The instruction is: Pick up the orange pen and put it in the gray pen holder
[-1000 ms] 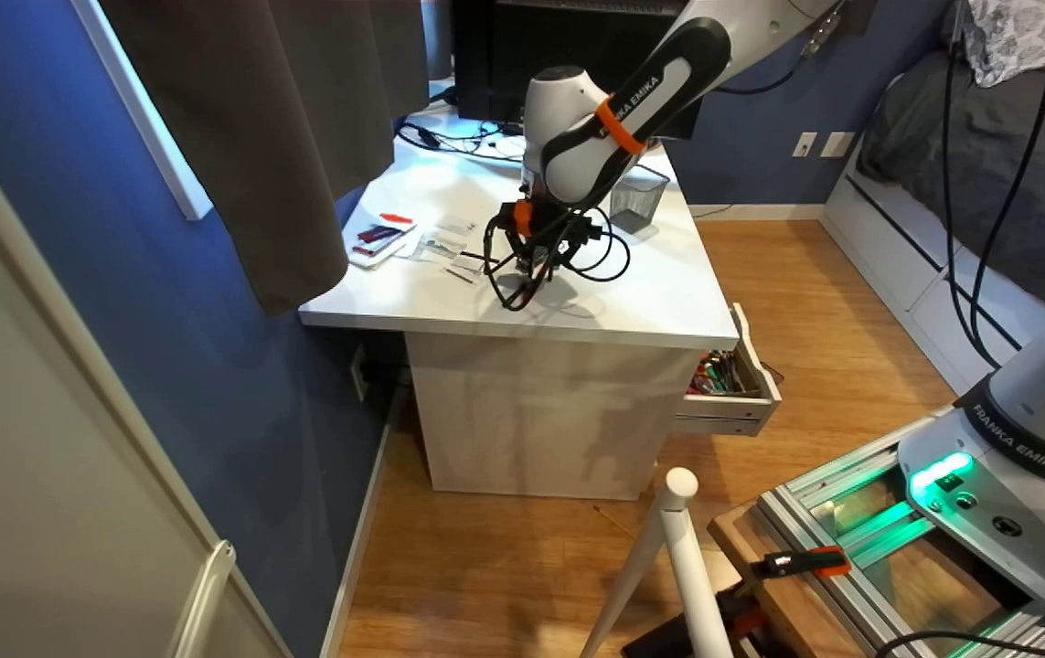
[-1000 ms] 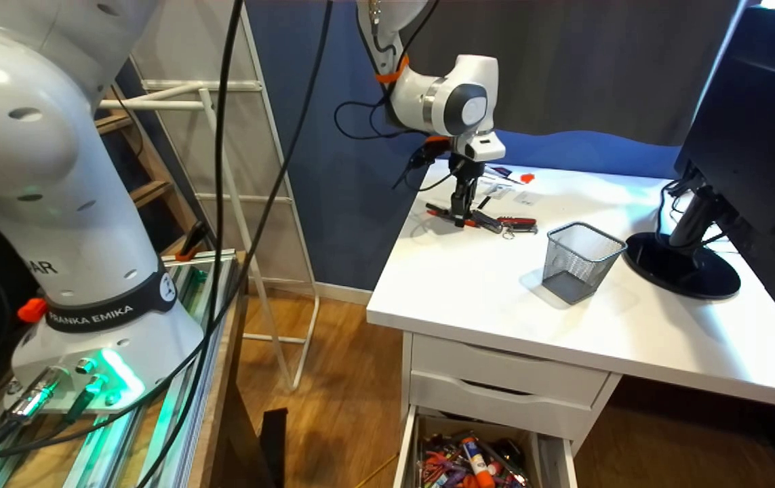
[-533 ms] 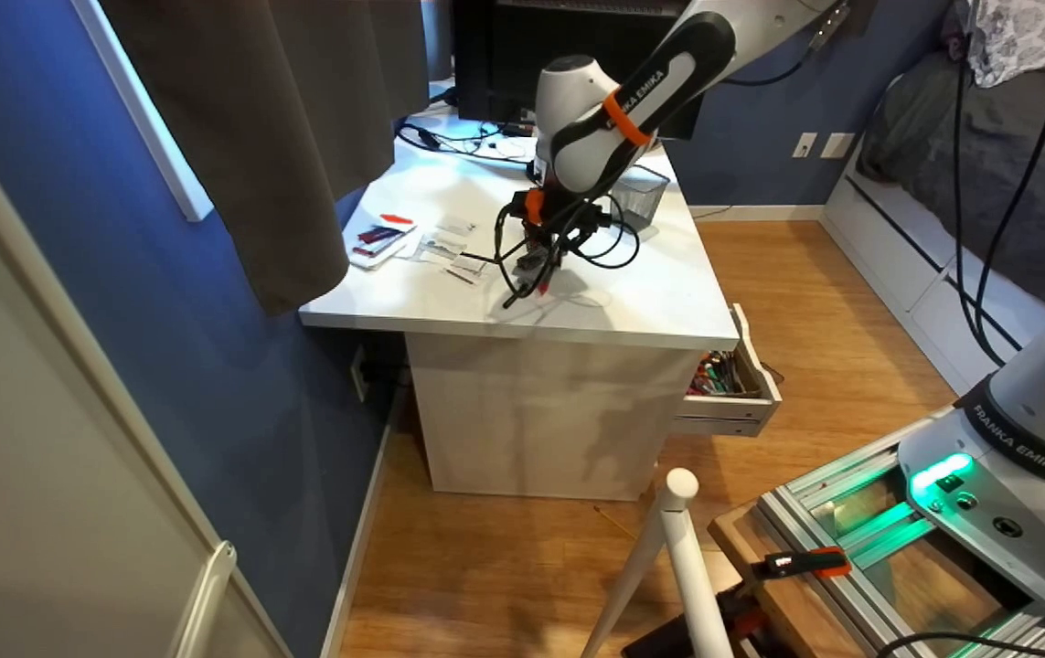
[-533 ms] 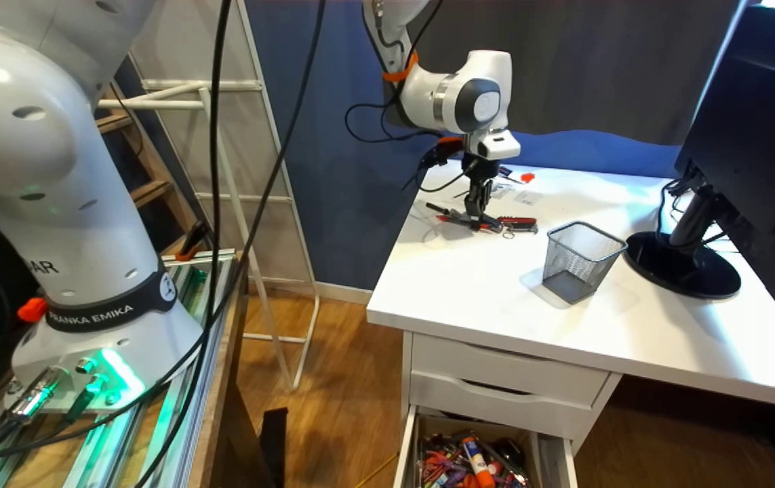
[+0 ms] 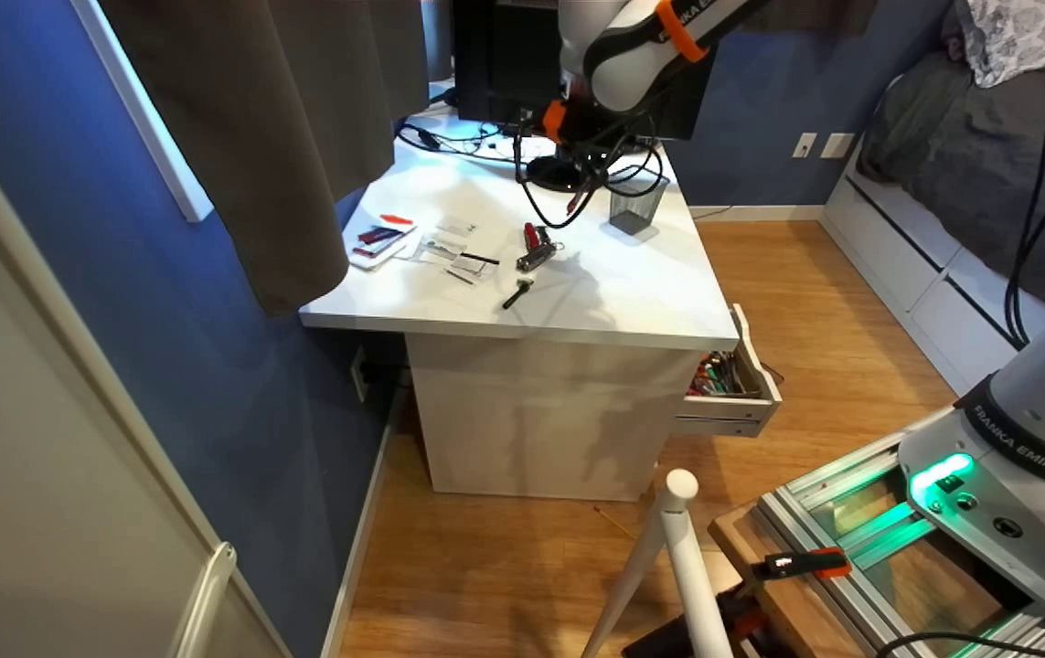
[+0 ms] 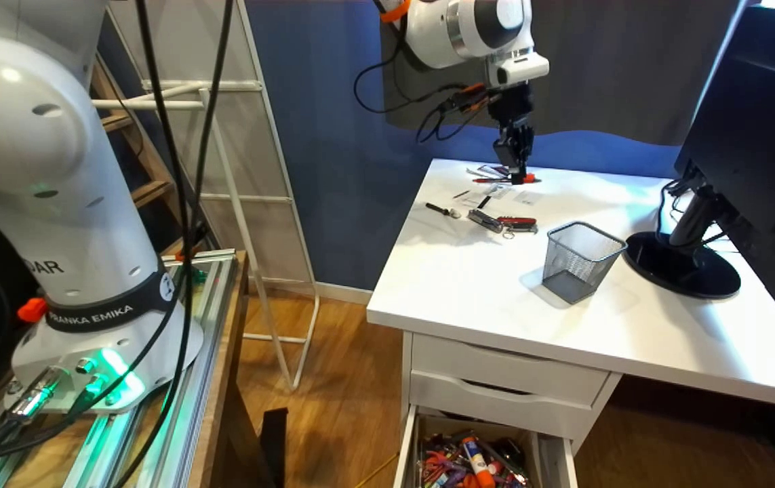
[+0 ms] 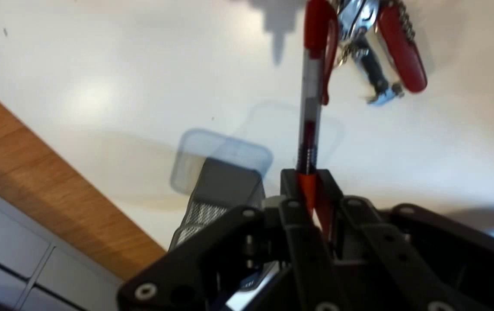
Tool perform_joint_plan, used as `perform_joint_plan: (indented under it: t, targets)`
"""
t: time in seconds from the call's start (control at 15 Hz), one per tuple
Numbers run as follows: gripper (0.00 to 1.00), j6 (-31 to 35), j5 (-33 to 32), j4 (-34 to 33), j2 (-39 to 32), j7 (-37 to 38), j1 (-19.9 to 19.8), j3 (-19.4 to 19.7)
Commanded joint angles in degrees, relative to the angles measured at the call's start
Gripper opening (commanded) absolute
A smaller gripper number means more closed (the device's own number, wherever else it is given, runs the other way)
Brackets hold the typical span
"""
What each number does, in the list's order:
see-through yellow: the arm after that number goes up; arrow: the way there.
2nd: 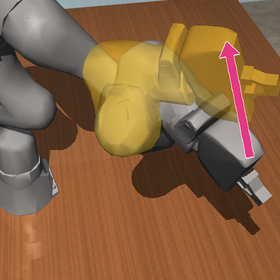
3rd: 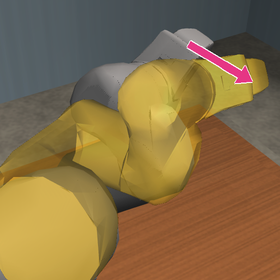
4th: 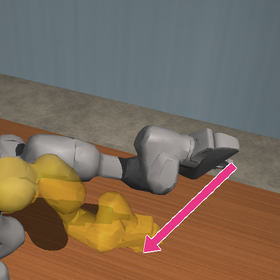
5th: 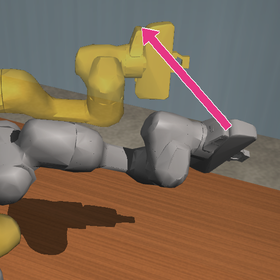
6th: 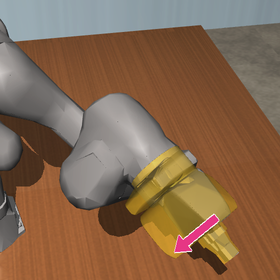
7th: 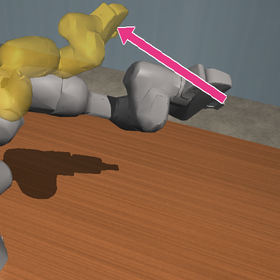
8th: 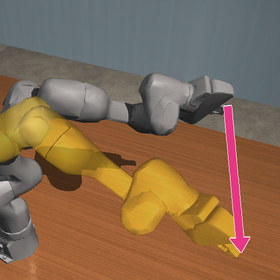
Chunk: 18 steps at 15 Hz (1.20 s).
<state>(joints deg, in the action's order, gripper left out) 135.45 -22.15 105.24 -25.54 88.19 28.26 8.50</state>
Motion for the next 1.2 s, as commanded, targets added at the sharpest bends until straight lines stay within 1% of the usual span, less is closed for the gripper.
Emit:
perform_joint_plan:
  t: [0.0,0.2,0.33,0.4,0.53,0.8,0.87,1.0,1.13]
  targets:
    - [0.03,-7.20,-12.71,3.92,7.11,11.56,1.13,1.37]
    - [0.03,-16.27,-21.84,4.14,9.56,19.50,-0.94,-1.31]
    - [0.03,-21.92,-25.68,4.11,10.34,24.82,-2.53,-3.23]
    - [0.13,-19.47,-22.93,2.14,8.47,19.97,-5.12,-5.75]
    - [0.13,-22.11,-24.70,2.34,9.01,22.62,-5.82,-6.61]
    - [0.13,-22.42,-25.12,2.36,9.04,23.32,-6.05,-6.84]
    - [0.03,-22.43,-25.13,2.36,9.04,23.35,-6.05,-6.85]
    - [0.03,-21.89,-22.35,1.66,8.74,21.58,-8.46,-8.23]
    - [0.03,-22.46,-21.45,0.88,8.30,21.79,-11.00,-8.85]
